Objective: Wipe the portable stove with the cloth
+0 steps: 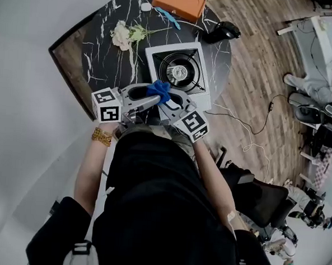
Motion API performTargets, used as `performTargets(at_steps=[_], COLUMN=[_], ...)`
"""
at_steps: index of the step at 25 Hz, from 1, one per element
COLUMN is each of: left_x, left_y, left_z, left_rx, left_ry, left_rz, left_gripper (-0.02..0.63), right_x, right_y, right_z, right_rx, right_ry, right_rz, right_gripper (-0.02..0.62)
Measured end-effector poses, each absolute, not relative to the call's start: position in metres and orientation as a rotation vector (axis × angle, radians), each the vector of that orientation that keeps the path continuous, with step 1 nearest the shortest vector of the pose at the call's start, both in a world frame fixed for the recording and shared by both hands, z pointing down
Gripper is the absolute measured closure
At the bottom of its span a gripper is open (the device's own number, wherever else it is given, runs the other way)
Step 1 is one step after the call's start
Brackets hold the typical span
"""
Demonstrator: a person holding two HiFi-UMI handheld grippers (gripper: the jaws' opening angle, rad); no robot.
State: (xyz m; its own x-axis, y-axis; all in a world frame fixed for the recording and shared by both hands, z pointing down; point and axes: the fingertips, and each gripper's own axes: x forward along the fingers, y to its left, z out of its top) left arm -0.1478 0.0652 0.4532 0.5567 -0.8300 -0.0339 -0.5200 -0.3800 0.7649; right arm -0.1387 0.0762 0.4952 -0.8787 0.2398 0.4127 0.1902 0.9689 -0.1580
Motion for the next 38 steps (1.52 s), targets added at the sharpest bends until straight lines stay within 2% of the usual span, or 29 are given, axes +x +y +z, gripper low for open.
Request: performTargets(at_steps=[1, 7, 16, 24, 31, 34, 38], left_x=[-0.155, -0.184, -0.191, -0.209, -0.206, -0.203, -0.202], left_y=[0.068, 0.105, 0.119, 0.098, 0.076, 0.076, 0.075], left_z=[0.460, 0.500, 0.496, 0.512, 0.518, 0.519, 0.538], left_rx=[2.044, 1.865, 1.790, 1.724, 1.748, 1.751, 1.690], left_ry=[-1.145, -1.289, -1.375, -1.378, -1.332, -1.309, -1.284], left_rz=[-0.508, -0.454, -0.501, -0.541, -0.474, -0.456, -0.401], left_gripper=[0.432, 0.433, 0.433, 0.434, 0.434, 0.434, 0.434], right_x=[-0.142, -0.193, -0.230, -0.177, -0.139, -0.140, -0.130], right_y=[0.064, -0.008, -0.011, 0.031, 0.071, 0.082, 0.045], right_z=[0.507, 0.597, 0.643, 0.649, 0.658, 0.638, 0.558], right_rx=[-0.246, -0.121, -0.307, -0.532, -0.688, -0.654, -0.273], right_ry=[-2.645, -2.251, -1.954, -1.785, -1.623, -1.805, -2.317], right_rz=[0.143, -0.151, -0.383, -0.424, -0.673, -0.534, 0.042], right_gripper=[0.528, 0.534, 0.535, 0.537, 0.537, 0.535, 0.534])
